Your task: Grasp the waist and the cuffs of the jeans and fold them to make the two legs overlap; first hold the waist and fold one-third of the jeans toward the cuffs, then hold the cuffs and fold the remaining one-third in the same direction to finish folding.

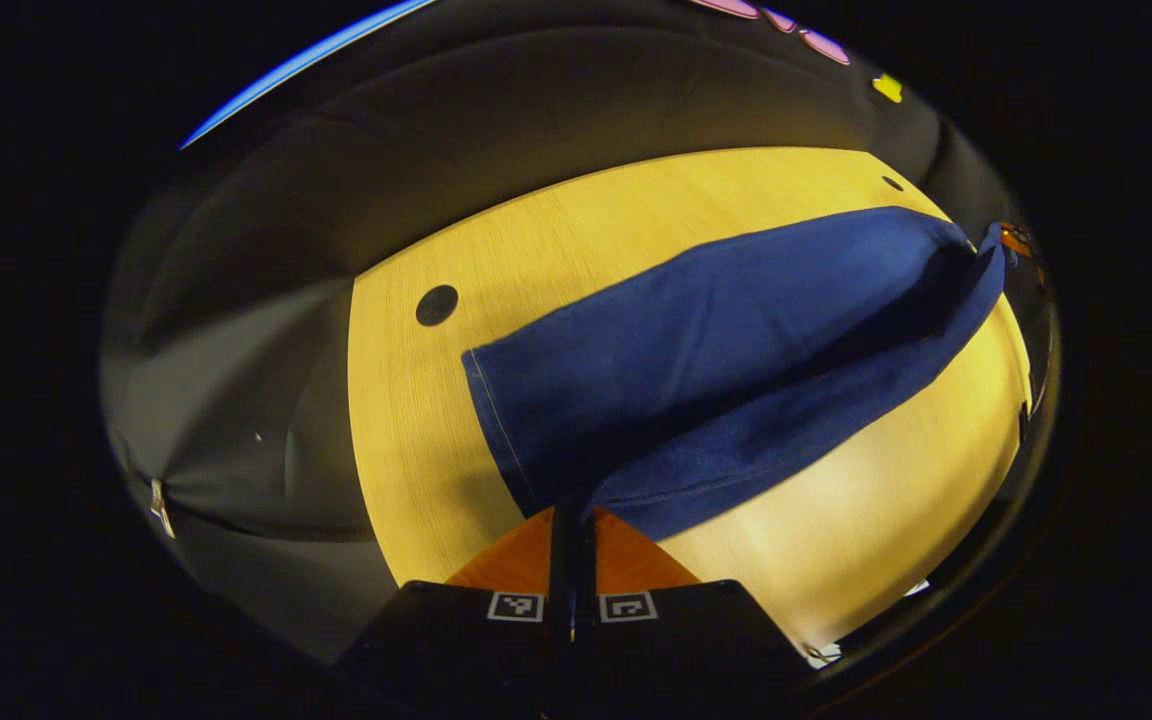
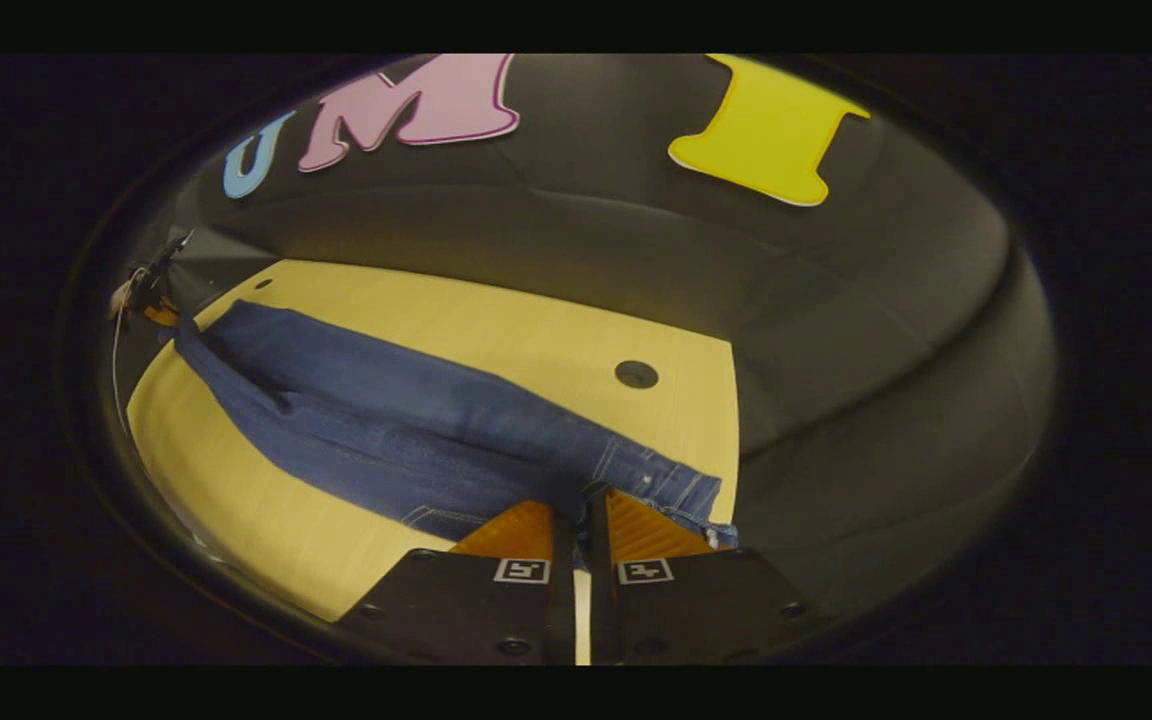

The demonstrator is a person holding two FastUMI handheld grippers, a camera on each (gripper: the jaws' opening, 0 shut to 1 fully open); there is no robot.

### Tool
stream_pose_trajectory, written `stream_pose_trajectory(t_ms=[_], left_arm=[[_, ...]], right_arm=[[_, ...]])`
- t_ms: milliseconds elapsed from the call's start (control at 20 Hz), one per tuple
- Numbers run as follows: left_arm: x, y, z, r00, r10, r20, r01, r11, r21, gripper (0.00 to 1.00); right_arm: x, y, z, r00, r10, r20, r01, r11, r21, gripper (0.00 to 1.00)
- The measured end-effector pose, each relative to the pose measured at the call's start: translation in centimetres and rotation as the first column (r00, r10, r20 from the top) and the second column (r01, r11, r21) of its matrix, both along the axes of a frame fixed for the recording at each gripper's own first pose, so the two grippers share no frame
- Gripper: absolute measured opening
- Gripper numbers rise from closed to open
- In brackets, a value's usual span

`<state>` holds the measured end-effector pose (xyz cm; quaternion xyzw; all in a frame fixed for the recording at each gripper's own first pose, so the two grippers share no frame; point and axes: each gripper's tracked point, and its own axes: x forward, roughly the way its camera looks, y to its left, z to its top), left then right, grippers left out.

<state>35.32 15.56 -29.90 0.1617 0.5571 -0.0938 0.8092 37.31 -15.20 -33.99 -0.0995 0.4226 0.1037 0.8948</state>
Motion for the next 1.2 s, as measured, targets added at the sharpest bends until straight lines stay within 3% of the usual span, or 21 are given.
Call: stream_pose_trajectory(t_ms=[200, 400, 500, 550, 600, 700, 800, 900, 1200], left_arm=[[4.8, -0.8, -2.2, 0.998, 0.061, -0.018, -0.062, 0.998, -0.017, 0.06], [8.7, -0.4, -4.2, 0.990, 0.138, 0.043, -0.139, 0.990, 0.026, 0.07], [9.9, 0.4, -4.7, 0.983, 0.153, 0.103, -0.161, 0.985, 0.069, 0.17], [10.6, 0.7, -4.4, 0.978, 0.156, 0.142, -0.167, 0.984, 0.069, 0.40], [11.1, 0.6, -3.7, 0.971, 0.161, 0.178, -0.175, 0.983, 0.064, 0.63], [11.9, 0.9, -1.7, 0.950, 0.170, 0.264, -0.192, 0.980, 0.059, 0.92], [12.4, 0.9, 0.4, 0.924, 0.165, 0.346, -0.194, 0.980, 0.051, 0.97], [12.4, 0.5, 2.6, 0.903, 0.151, 0.401, -0.175, 0.984, 0.023, 0.97], [9.1, -3.7, 12.3, 0.829, 0.104, 0.550, -0.077, 0.994, -0.072, 0.98]], right_arm=[[5.4, -0.2, -3.5, 0.998, -0.052, -0.017, 0.052, 0.998, -0.023, 0.10], [7.3, -0.1, -8.4, 0.993, -0.091, -0.075, 0.088, 0.995, -0.047, 0.10], [7.5, 0.0, -10.0, 0.991, -0.096, -0.095, 0.092, 0.995, -0.048, 0.10], [7.7, -0.2, -10.3, 0.989, -0.113, -0.096, 0.109, 0.993, -0.046, 0.05], [7.7, -0.1, -10.2, 0.986, -0.131, -0.101, 0.129, 0.991, -0.027, 0.18], [7.9, 0.3, -9.5, 0.983, -0.156, -0.099, 0.161, 0.986, 0.040, 0.43], [8.5, 1.1, -7.9, 0.983, -0.162, -0.083, 0.171, 0.978, 0.117, 0.69], [8.7, 0.4, -5.6, 0.984, -0.175, -0.039, 0.178, 0.977, 0.116, 0.95], [6.8, -3.5, 0.9, 0.958, -0.286, 0.025, 0.277, 0.943, 0.182, 0.96]])
